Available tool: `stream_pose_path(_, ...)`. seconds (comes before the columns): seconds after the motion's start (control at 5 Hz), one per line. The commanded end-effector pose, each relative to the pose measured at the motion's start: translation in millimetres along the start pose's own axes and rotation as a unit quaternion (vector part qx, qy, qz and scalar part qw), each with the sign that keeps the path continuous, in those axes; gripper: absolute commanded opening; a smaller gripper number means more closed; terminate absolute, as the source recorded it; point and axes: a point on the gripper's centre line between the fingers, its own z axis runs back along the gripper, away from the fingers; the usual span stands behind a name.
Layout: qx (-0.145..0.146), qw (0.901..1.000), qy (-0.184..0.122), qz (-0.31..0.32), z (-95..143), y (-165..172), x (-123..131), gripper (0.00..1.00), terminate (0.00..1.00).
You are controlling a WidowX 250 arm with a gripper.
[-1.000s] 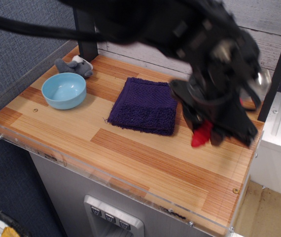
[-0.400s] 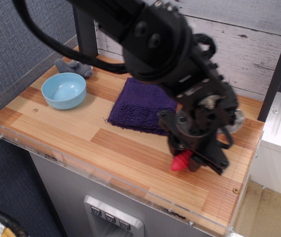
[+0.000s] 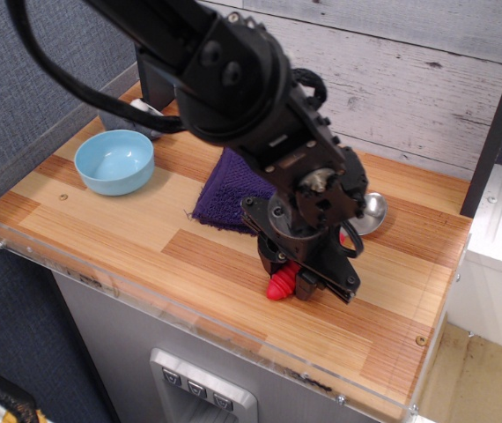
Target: Put the red spoon on the right side of the purple cloth
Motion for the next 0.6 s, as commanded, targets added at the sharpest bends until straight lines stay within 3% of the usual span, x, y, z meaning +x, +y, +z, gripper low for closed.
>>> stream_pose_path(0.0, 0.006, 0.9998, 0.016, -0.006, 7.3, 3.0, -15.8, 1.0, 0.0)
stream_pose_path(0.4, 0.015, 0.9997, 0.018, -0.009, 9.2, 4.2, -16.7, 1.0, 0.0)
